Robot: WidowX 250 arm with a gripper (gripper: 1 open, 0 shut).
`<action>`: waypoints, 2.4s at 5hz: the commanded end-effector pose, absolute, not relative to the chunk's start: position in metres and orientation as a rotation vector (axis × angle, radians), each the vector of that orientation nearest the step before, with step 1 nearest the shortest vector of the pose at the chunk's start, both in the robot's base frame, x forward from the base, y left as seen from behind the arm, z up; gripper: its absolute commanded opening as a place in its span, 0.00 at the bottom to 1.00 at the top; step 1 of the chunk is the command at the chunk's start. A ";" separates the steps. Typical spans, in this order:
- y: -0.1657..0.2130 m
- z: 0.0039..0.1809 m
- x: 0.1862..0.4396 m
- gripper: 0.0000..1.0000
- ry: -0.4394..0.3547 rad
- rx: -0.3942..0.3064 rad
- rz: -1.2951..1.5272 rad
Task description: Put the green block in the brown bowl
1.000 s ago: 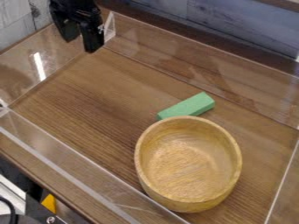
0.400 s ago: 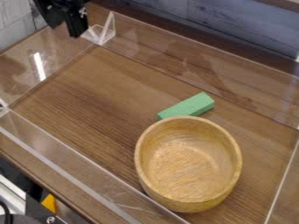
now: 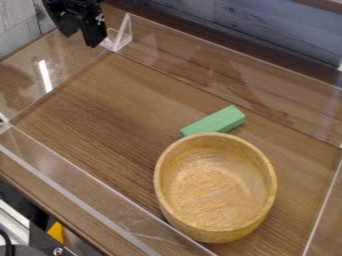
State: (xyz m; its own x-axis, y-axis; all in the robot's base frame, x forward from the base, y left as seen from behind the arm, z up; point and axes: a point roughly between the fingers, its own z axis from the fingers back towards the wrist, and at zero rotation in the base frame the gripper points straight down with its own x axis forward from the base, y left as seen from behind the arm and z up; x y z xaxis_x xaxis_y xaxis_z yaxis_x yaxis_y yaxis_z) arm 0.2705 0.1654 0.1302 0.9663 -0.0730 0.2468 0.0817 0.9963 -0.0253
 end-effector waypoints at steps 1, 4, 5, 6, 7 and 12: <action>0.171 0.143 0.272 1.00 -0.301 -0.014 -0.089; 0.142 0.142 0.287 1.00 -0.353 -0.008 -0.020; 0.141 0.138 0.285 1.00 -0.360 -0.008 -0.060; 0.150 0.144 0.283 1.00 -0.366 -0.012 -0.089; 0.144 0.145 0.288 1.00 -0.361 -0.011 -0.057; 0.129 0.153 0.300 1.00 -0.332 -0.055 -0.154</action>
State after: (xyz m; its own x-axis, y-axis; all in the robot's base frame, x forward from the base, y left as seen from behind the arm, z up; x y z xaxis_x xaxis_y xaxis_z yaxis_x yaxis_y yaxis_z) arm 0.2943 0.1259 0.1393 0.9473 -0.1335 0.2911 0.1564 0.9860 -0.0569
